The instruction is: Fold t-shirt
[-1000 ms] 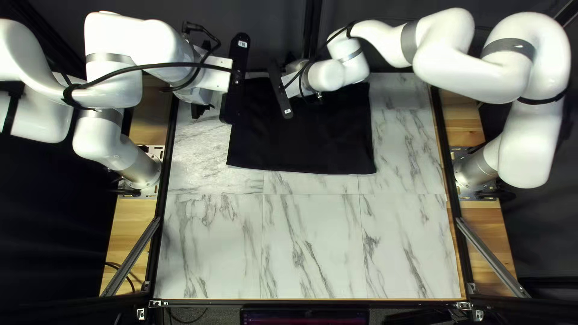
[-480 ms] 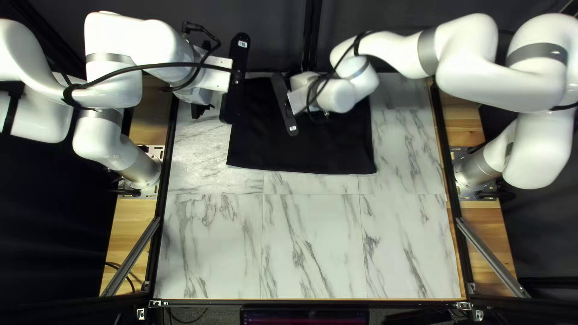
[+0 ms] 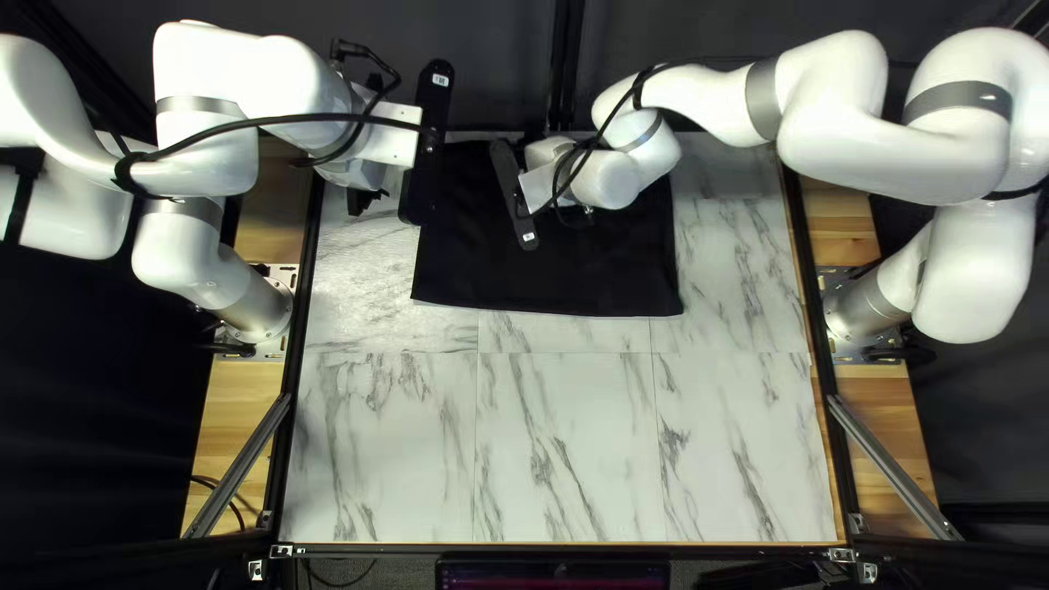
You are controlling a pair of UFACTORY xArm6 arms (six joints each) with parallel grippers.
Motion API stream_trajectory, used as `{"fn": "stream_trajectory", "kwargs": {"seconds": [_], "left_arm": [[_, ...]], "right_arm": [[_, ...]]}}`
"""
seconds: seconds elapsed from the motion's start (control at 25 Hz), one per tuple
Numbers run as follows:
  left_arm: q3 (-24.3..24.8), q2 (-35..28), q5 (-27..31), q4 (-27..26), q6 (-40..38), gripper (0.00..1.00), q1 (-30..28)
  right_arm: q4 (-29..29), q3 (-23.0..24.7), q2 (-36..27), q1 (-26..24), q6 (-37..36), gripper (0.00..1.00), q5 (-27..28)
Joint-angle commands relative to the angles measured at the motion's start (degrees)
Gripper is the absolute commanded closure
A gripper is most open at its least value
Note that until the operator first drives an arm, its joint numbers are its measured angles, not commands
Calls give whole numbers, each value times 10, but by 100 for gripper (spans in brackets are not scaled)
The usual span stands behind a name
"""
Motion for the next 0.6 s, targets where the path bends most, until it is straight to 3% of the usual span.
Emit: {"fn": "stream_trajectory", "kwargs": {"seconds": [0.04, 0.24, 0.44, 0.52, 0.6], "left_arm": [[0, 0, 0, 0, 0, 0, 0], [0, 0, 0, 0, 0, 0, 0], [0, 0, 0, 0, 0, 0, 0], [0, 0, 0, 0, 0, 0, 0], [0, 0, 0, 0, 0, 0, 0]], "right_arm": [[-34, -17, 15, -9, 20, 0, 4], [-86, -19, 18, 0, 75, 0, 27], [-105, 22, -30, 36, 109, 0, 62], [-97, 46, -64, 50, 105, 0, 71], [-50, 71, -103, 62, 69, 0, 71]]}}
